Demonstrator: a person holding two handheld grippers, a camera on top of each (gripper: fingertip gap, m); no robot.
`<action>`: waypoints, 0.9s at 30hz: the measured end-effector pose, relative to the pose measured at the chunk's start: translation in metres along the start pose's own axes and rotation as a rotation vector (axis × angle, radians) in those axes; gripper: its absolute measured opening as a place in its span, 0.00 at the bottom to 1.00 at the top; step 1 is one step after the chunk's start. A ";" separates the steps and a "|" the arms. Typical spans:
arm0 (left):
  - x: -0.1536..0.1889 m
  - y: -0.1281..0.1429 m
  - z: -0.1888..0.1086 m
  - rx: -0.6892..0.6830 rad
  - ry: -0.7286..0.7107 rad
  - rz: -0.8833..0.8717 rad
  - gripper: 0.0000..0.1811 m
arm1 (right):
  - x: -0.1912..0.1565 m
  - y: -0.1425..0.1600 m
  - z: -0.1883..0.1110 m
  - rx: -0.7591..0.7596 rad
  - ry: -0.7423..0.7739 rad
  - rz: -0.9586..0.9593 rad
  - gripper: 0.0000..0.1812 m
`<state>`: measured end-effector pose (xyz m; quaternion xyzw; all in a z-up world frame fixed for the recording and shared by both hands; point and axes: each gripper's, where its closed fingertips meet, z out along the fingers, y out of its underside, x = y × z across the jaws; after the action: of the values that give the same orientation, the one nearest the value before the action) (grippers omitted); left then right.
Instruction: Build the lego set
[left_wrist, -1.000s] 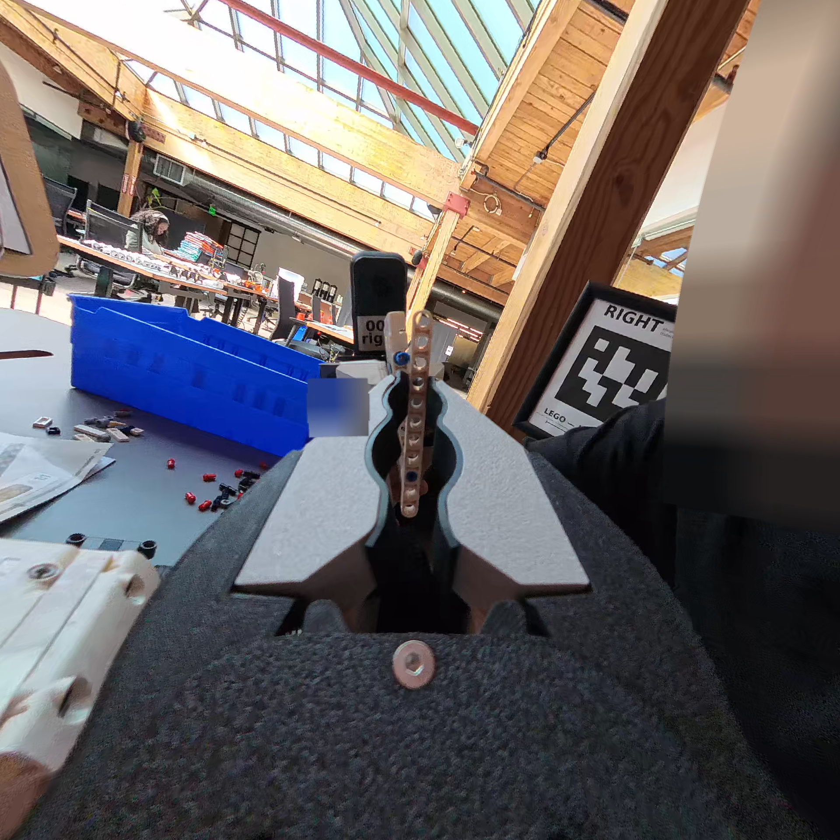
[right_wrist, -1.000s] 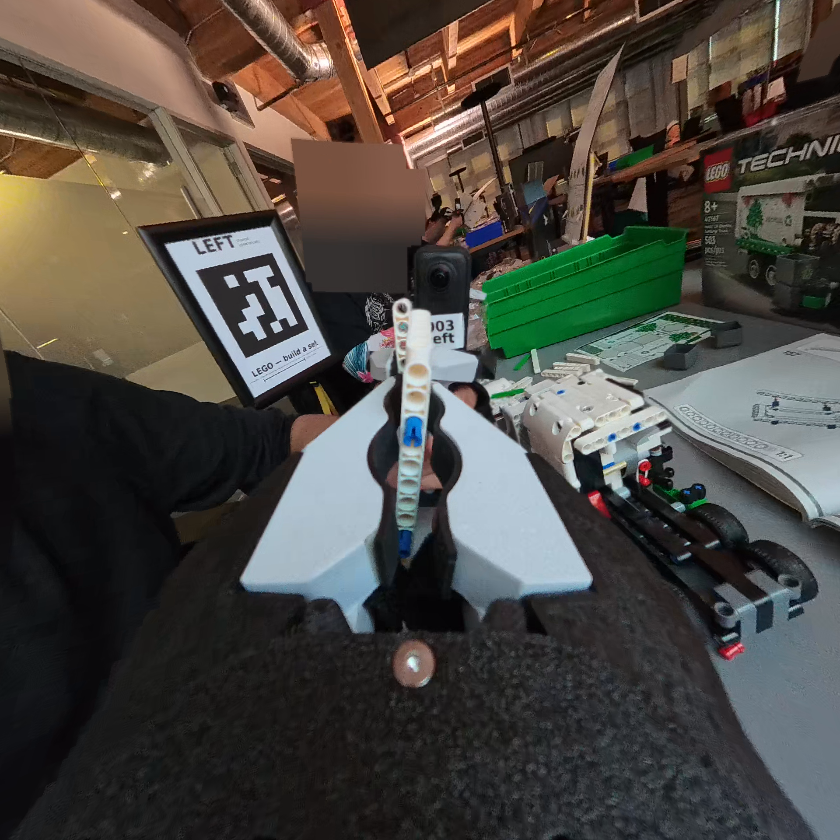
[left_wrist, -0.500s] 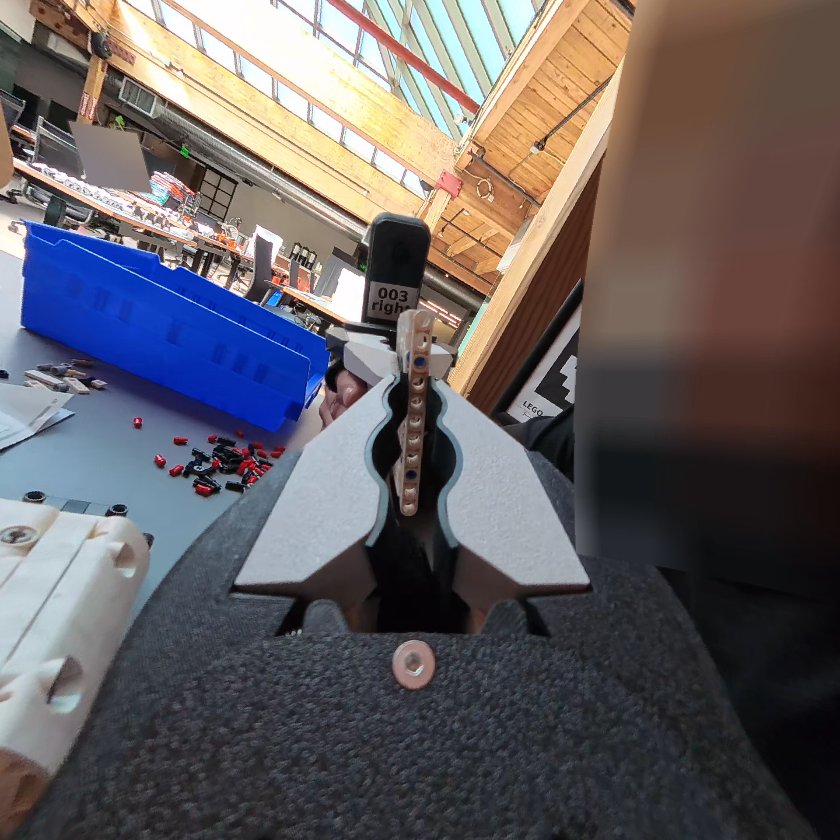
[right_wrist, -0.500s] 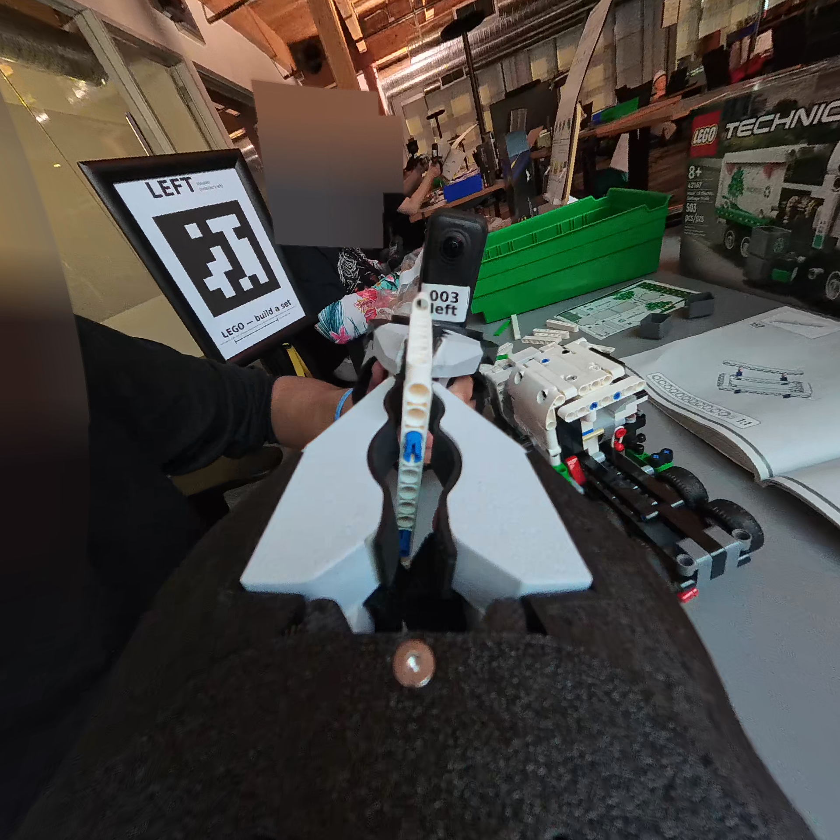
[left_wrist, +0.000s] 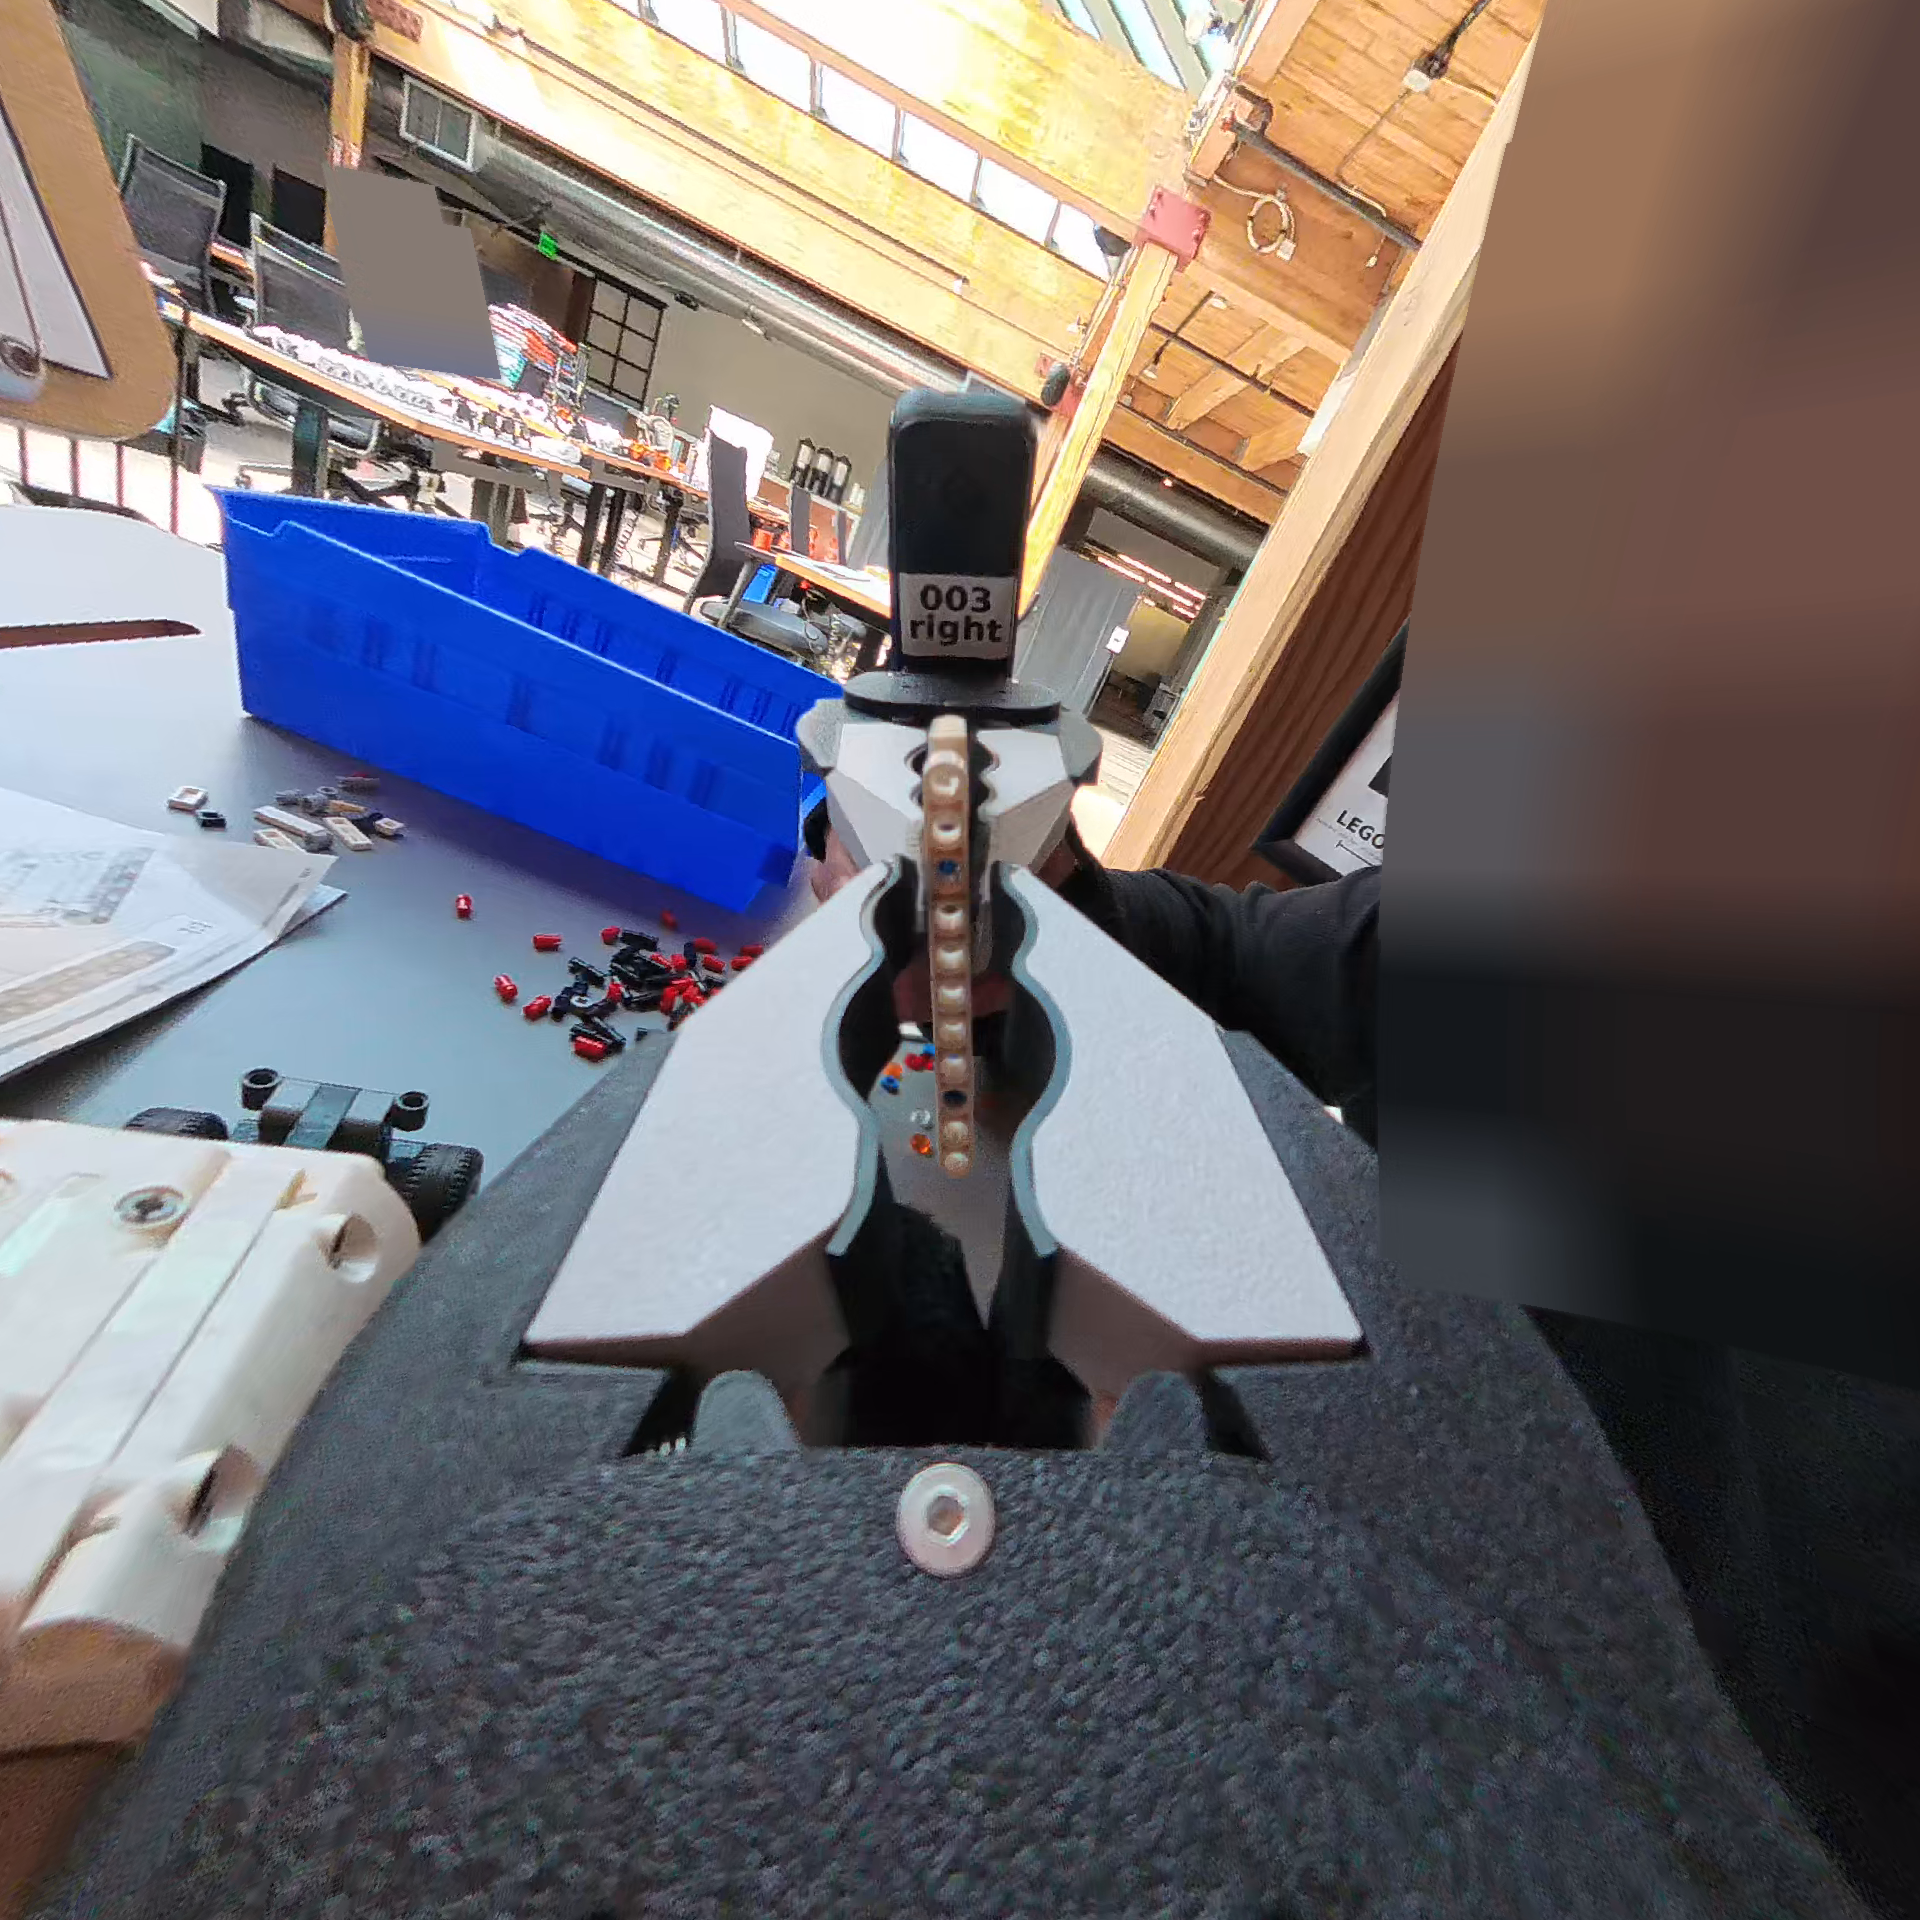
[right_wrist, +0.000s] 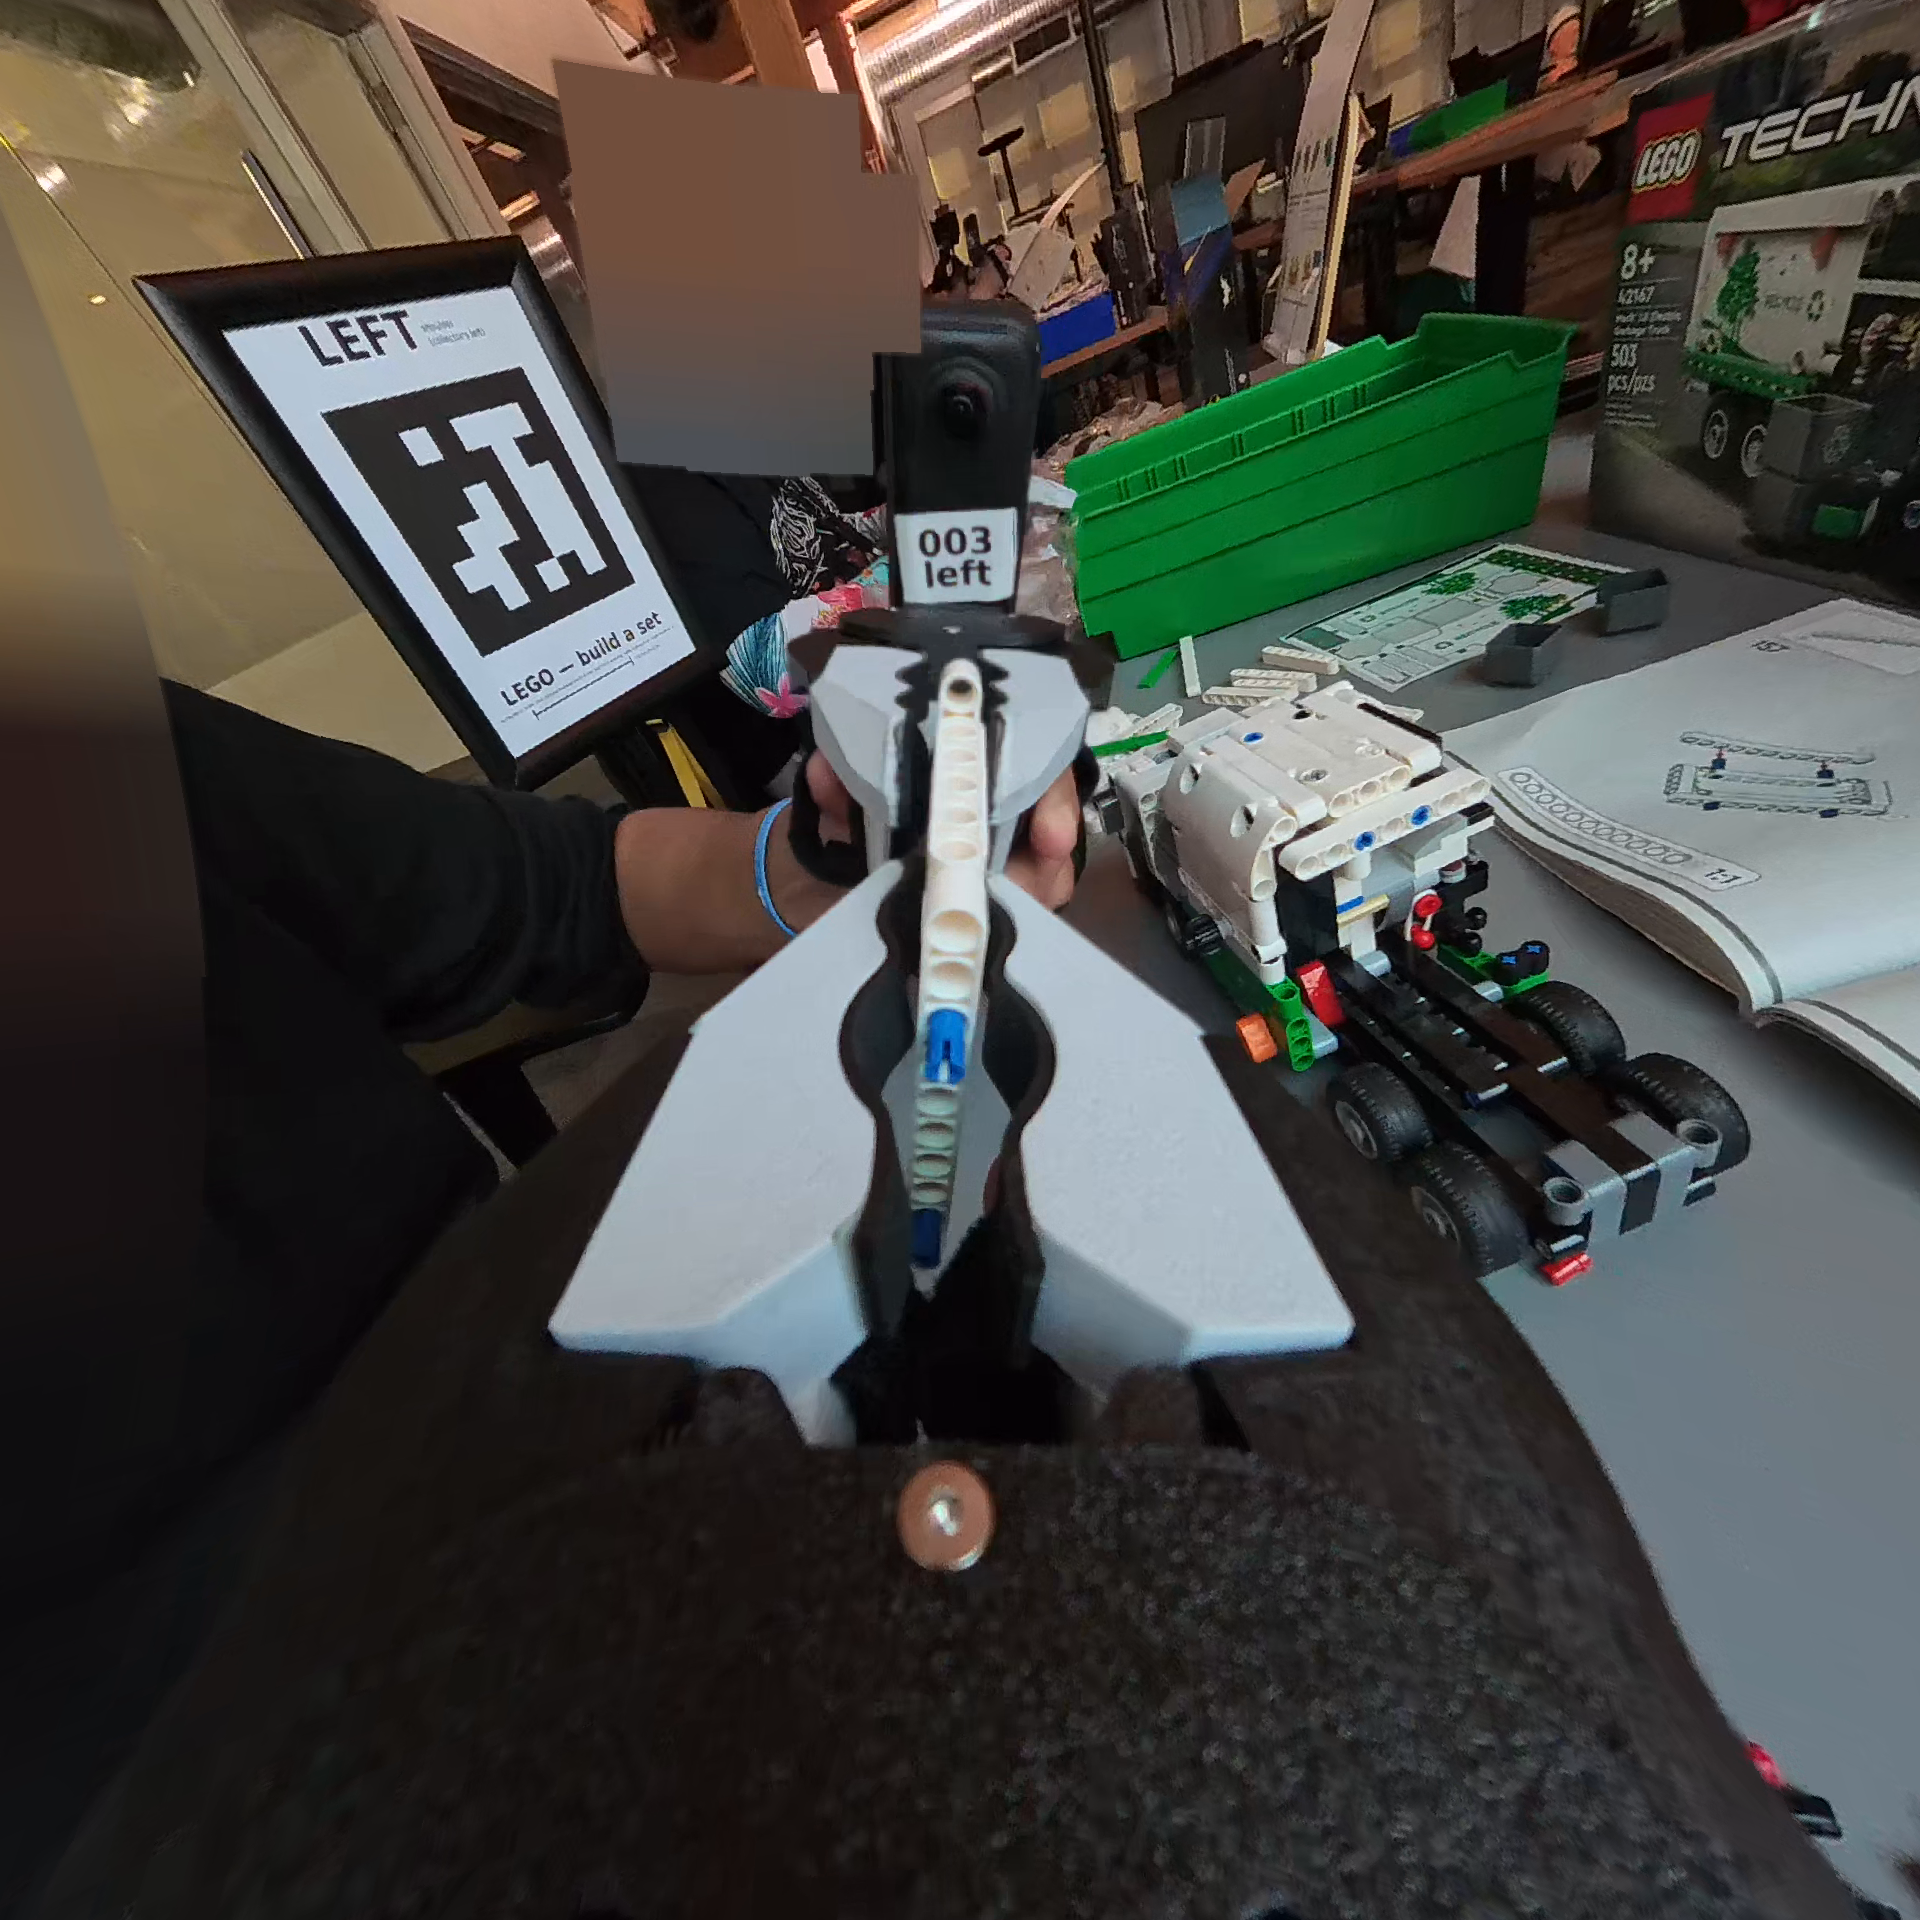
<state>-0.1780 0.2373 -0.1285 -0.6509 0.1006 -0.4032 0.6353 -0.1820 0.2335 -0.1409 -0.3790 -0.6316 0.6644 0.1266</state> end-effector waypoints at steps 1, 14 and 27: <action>-0.001 -0.002 -0.001 0.007 -0.009 0.001 0.07 | 0.000 0.000 0.000 0.003 0.001 -0.003 0.03; 0.000 0.007 0.003 -0.016 -0.013 -0.011 0.03 | -0.003 0.024 0.008 -0.097 -0.004 -0.019 0.03; -0.011 0.017 -0.003 -0.135 -0.119 0.118 0.17 | 0.003 0.011 0.004 0.030 0.006 0.050 0.03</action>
<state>-0.1805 0.2396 -0.1482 -0.7081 0.1276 -0.3181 0.6173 -0.1835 0.2310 -0.1527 -0.3947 -0.6114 0.6757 0.1177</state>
